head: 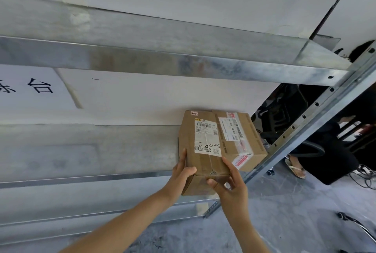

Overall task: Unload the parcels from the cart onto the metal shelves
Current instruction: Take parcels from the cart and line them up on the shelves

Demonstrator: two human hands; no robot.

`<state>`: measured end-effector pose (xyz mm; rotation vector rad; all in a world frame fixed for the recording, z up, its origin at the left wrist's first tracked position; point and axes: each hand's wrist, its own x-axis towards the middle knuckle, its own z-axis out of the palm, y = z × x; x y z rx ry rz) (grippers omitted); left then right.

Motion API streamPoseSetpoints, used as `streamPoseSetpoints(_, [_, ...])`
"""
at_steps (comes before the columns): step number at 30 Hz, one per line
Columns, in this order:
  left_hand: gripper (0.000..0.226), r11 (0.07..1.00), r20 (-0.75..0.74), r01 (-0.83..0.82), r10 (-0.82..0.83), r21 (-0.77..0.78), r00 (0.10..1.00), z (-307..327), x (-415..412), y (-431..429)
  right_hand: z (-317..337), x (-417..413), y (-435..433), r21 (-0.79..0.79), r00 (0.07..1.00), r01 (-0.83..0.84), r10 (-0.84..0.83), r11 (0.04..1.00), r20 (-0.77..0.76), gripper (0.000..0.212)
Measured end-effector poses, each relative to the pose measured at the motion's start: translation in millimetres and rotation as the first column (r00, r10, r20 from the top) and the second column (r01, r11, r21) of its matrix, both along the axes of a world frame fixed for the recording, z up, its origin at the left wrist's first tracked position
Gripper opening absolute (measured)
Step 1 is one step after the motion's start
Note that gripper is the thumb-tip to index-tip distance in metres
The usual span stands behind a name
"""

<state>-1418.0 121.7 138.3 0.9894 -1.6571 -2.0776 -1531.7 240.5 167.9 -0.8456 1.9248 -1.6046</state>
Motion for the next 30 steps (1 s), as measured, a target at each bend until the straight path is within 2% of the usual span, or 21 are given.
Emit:
streamPoseSetpoints(10, [0.080,0.991,0.054,0.062,-0.056,-0.118,0.997,-14.0,-28.9,-1.6,-4.5,-10.8,-4.3,0.002,0.987,0.158,-0.158,0.987,-0.005,0.062])
streamPoseSetpoints(24, [0.096,0.987,0.091,0.139,-0.131,-0.083,0.987,9.9,-30.7,-2.6,-1.9,-21.2,-12.2,0.133,0.965,0.230,-0.208,0.964,-0.162,0.059])
streamPoseSetpoints(27, [0.083,0.966,0.161,0.222,-0.200,-0.131,0.966,23.5,-22.4,-4.7,3.4,-10.8,-19.7,0.173,0.926,0.338,-0.293,0.925,-0.239,0.059])
streamPoseSetpoints(29, [0.066,0.932,0.233,0.260,-0.203,-0.253,0.951,33.9,-11.3,-9.3,10.9,4.4,-26.1,0.139,0.879,0.404,-0.342,0.904,-0.331,0.063])
streamPoseSetpoints(30, [0.059,0.902,0.266,0.244,-0.153,-0.355,0.952,39.5,-3.2,-13.2,15.7,12.4,-29.3,0.111,0.851,0.414,-0.341,0.903,-0.399,0.067])
